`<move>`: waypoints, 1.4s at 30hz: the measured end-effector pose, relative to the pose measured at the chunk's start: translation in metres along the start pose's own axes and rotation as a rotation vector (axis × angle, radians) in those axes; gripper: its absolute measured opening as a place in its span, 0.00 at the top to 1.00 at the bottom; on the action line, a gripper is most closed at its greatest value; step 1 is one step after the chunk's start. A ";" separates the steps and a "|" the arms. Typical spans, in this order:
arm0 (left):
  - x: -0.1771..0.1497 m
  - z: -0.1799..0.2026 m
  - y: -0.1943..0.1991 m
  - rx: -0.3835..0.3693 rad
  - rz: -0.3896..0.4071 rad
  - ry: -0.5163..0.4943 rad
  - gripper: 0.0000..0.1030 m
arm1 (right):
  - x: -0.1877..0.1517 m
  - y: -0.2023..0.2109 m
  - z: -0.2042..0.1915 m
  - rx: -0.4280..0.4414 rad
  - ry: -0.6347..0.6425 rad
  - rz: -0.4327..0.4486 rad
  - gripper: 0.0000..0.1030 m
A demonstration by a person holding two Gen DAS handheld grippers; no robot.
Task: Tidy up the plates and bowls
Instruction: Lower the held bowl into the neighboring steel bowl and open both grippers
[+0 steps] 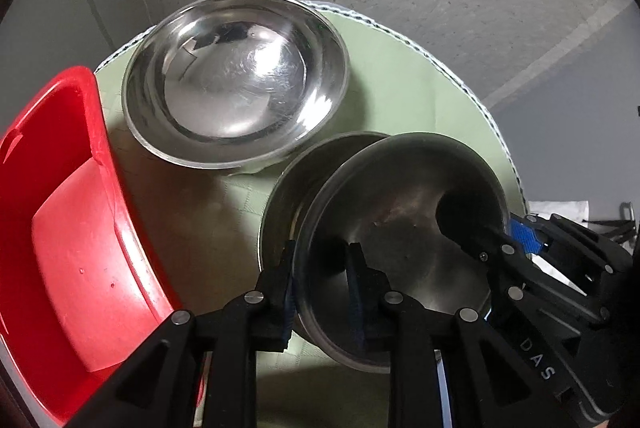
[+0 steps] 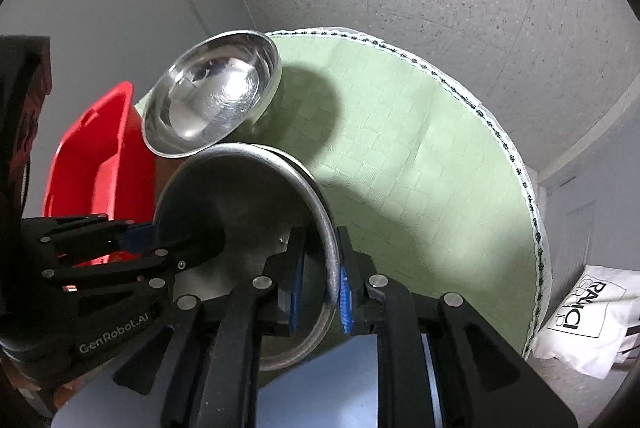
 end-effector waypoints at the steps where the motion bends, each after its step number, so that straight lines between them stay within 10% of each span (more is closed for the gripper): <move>1: 0.001 0.000 -0.002 0.002 -0.001 0.000 0.80 | 0.001 -0.001 -0.001 -0.006 0.003 0.000 0.84; 16: -0.012 0.013 0.016 0.047 0.013 -0.029 0.71 | -0.008 -0.012 0.006 -0.017 -0.004 -0.027 0.83; 26: -0.016 0.021 0.049 0.071 0.098 -0.045 0.22 | -0.009 -0.003 0.018 0.029 -0.062 -0.004 0.64; 42: 0.010 -0.004 0.047 0.024 0.013 -0.011 0.22 | -0.010 0.010 0.027 0.101 -0.115 0.012 0.49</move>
Point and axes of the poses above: each gripper's, at about its wrist camera, not at the fingertips, and y roughly against the way its jaws point, z to its right, x to its top, the point moved 2 cm from there along -y, roughly the way its jaws point, and after that the axes turned 5 degrees about y, right-handed, at the moved point
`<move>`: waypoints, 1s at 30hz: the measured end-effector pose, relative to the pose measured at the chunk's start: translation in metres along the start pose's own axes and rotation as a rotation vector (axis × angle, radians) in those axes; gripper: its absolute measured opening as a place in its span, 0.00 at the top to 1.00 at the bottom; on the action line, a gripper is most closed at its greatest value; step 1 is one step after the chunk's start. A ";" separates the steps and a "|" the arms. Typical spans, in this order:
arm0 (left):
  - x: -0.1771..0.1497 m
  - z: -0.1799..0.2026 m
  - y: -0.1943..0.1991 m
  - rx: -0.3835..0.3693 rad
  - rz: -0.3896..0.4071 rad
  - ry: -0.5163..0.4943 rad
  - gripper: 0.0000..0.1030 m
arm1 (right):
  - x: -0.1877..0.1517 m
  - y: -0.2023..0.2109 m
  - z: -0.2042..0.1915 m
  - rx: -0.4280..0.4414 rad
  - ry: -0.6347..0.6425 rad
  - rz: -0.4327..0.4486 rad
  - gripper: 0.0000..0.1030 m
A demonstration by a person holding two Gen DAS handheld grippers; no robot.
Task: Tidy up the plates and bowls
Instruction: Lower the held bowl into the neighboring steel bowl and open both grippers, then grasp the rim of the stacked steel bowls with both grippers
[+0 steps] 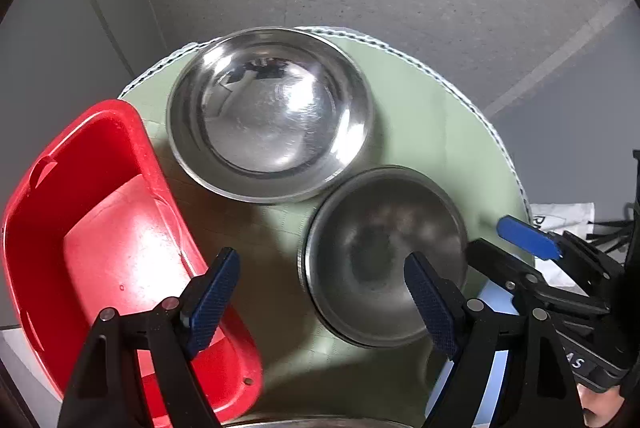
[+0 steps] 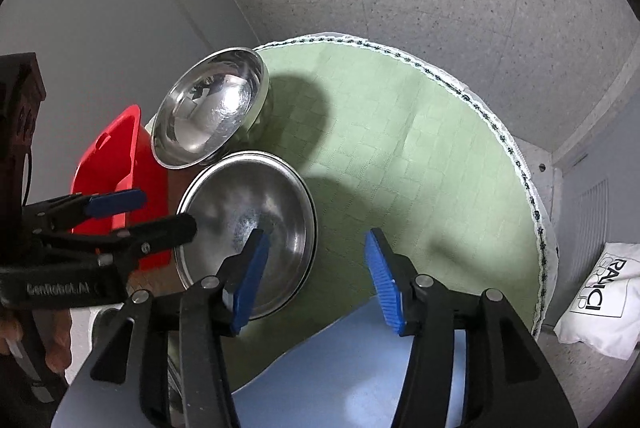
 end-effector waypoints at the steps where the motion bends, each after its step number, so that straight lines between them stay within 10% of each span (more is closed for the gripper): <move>1: 0.001 0.000 -0.001 -0.006 -0.003 0.003 0.22 | 0.001 -0.002 0.001 0.005 -0.005 -0.006 0.49; 13: 0.000 0.005 -0.020 -0.051 -0.047 0.014 0.28 | 0.000 -0.027 0.005 0.043 -0.021 -0.073 0.49; 19: 0.001 0.005 -0.023 -0.051 -0.057 0.010 0.48 | -0.001 -0.035 0.004 0.080 -0.026 -0.092 0.51; 30: 0.006 0.005 -0.031 0.010 -0.072 -0.016 0.73 | 0.000 -0.042 0.006 0.116 -0.038 -0.117 0.79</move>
Point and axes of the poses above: each gripper's, at about its wrist camera, not at the fingertips, and y roughly against the way its jaws point, z to its right, x to its top, the point moved 2 cm from there along -y, roughly the way its jaws point, and after that the axes turned 5 degrees about y, right-handed, at the moved point
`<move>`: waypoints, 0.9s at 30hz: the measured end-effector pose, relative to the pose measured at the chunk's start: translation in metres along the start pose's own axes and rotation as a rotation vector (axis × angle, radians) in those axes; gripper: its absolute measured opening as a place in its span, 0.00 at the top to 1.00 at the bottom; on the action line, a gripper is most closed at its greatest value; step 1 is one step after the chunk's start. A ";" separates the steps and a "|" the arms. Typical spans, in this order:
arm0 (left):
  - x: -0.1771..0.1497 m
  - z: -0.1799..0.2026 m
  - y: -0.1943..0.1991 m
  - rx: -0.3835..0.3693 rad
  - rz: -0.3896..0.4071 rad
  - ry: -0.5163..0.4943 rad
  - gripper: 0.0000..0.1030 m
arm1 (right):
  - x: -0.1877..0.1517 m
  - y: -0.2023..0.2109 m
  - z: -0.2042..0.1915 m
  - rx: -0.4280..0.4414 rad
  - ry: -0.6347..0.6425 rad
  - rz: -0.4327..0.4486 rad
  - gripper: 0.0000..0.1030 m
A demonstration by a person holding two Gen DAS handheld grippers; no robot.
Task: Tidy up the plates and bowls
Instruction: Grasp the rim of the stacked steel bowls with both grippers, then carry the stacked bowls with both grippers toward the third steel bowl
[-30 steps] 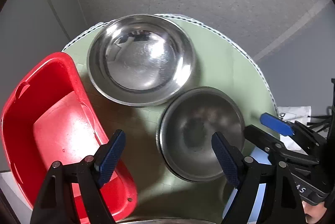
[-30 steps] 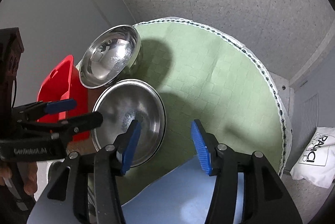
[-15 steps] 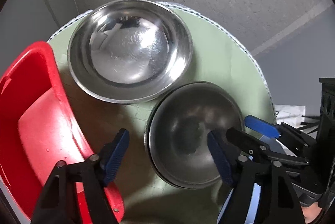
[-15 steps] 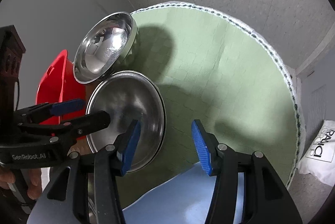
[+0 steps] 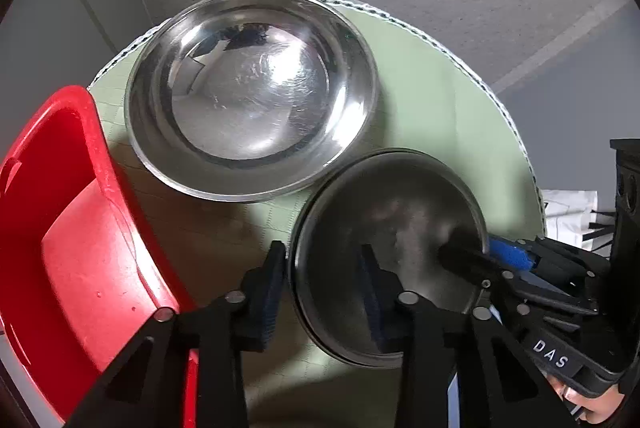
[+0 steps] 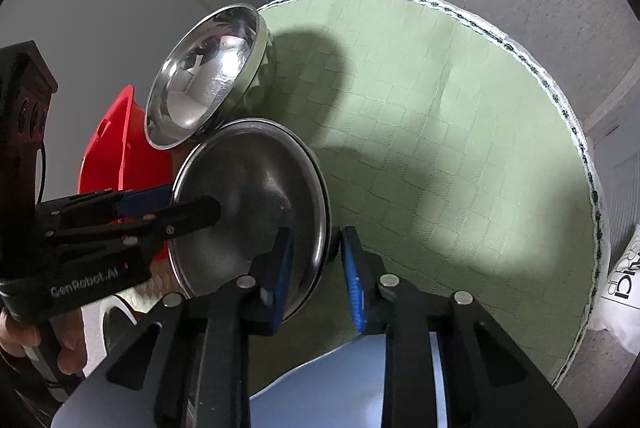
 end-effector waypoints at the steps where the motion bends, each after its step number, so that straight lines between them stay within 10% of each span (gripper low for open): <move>1: 0.000 0.000 0.000 0.003 0.000 -0.001 0.74 | 0.000 0.000 0.001 0.004 -0.003 -0.001 0.81; 27: -0.010 0.021 -0.006 0.006 0.026 -0.012 0.77 | 0.000 0.015 0.014 0.018 -0.028 0.035 0.84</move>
Point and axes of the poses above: each gripper's, at about its wrist camera, not at the fingertips, and y roughly against the way its jaws point, z to its right, x to its top, the point moved 2 cm from there along -y, roughly the way its jaws point, and after that the axes turned 5 degrees about y, right-handed, at the moved point
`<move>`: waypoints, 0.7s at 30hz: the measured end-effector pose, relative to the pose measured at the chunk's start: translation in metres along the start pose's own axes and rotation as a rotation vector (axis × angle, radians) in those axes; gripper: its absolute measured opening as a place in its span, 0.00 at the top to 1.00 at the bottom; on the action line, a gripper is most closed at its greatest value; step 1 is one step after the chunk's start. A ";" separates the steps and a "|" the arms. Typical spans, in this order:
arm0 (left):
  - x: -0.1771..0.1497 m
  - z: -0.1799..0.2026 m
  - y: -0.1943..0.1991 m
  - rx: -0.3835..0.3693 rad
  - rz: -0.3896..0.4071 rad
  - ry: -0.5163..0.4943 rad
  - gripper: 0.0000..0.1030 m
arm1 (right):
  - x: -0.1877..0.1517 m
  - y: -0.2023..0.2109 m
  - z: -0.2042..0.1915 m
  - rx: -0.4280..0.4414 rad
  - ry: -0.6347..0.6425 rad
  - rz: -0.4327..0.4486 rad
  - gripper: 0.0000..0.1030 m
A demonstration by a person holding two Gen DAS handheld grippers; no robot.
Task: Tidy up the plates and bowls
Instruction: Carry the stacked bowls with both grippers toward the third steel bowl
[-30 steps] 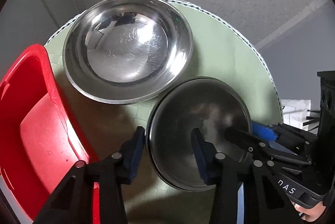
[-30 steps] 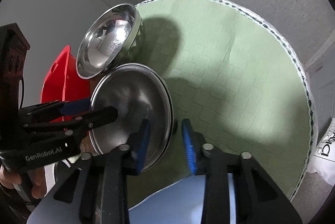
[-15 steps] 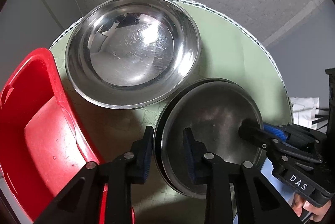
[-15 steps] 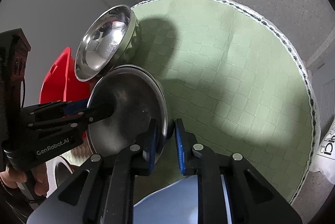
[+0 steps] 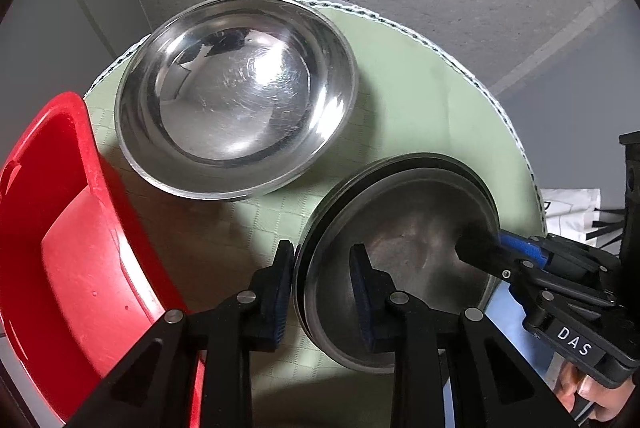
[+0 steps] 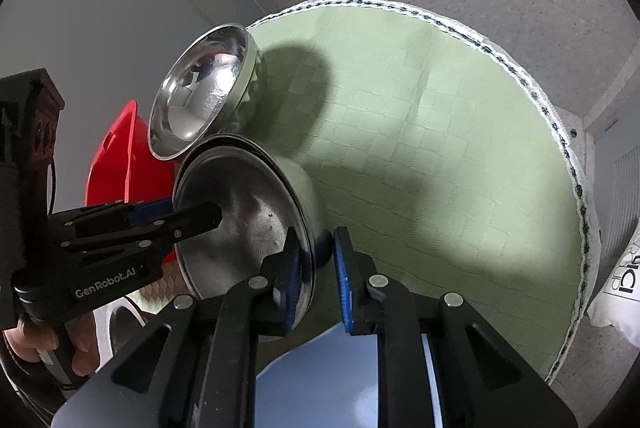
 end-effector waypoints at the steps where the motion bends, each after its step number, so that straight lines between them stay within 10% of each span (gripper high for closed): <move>1: 0.000 0.001 0.000 -0.001 0.000 0.000 0.77 | 0.000 0.000 0.001 0.000 -0.001 0.001 0.84; 21: 0.003 0.008 0.029 -0.024 0.051 0.000 0.81 | 0.004 0.030 0.010 0.029 -0.017 0.045 0.84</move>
Point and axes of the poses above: each gripper's, at about its wrist camera, not at the fingertips, and y roughly against the way its jaws point, z to its right, x to its top, the point moved 2 cm from there along -y, roughly the way its jaws point, and after that the axes turned 5 degrees about y, right-handed, at the moved point
